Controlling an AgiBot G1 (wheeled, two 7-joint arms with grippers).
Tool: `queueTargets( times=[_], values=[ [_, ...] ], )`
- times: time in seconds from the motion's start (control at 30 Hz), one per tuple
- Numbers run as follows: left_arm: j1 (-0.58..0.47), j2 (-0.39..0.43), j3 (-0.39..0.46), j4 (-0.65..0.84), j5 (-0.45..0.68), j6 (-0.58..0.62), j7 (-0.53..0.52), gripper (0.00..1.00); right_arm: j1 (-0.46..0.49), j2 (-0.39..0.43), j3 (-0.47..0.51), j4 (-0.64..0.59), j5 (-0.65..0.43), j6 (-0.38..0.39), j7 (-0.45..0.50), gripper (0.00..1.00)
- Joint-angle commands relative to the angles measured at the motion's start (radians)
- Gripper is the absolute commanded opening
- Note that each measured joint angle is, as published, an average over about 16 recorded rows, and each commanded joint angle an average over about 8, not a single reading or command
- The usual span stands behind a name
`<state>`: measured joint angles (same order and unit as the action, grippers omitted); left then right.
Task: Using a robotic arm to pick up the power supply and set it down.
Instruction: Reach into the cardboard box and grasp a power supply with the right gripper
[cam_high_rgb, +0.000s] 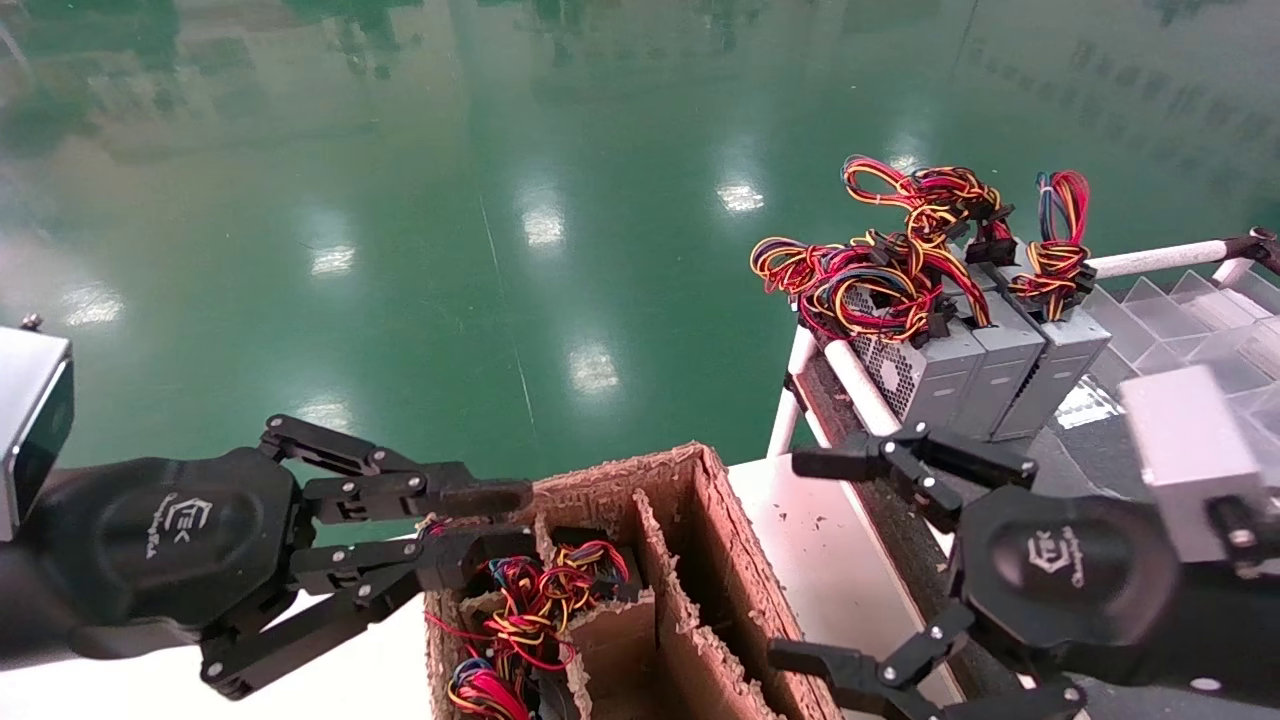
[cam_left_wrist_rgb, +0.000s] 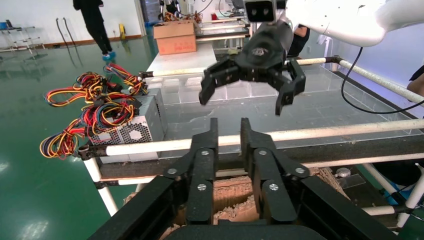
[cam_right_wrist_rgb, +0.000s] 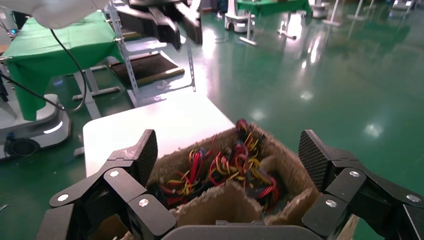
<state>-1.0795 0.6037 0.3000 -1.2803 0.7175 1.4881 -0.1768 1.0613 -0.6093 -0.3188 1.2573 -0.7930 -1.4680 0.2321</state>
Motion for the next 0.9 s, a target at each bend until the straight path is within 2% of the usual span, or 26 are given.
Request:
queueTargets(
  times=[0.03,0.57,0.9],
  values=[
    [0.0,0.0,0.0,0.0,0.0,0.0,0.0,1.0,-0.002,-0.001,-0.008,0.0,-0.011,0.003,0.008,1.0],
    [0.0,0.0,0.001,0.0,-0.001,0.0,0.0,1.0,-0.022,-0.077,-0.092,0.012,-0.109,0.032,0.052,1.0],
    [0.0,-0.001,0.001,0.0,-0.001,-0.001,0.001,1.0,-0.014,-0.206,-0.185,0.028,-0.234,0.097,0.09,1.0]
  ],
)
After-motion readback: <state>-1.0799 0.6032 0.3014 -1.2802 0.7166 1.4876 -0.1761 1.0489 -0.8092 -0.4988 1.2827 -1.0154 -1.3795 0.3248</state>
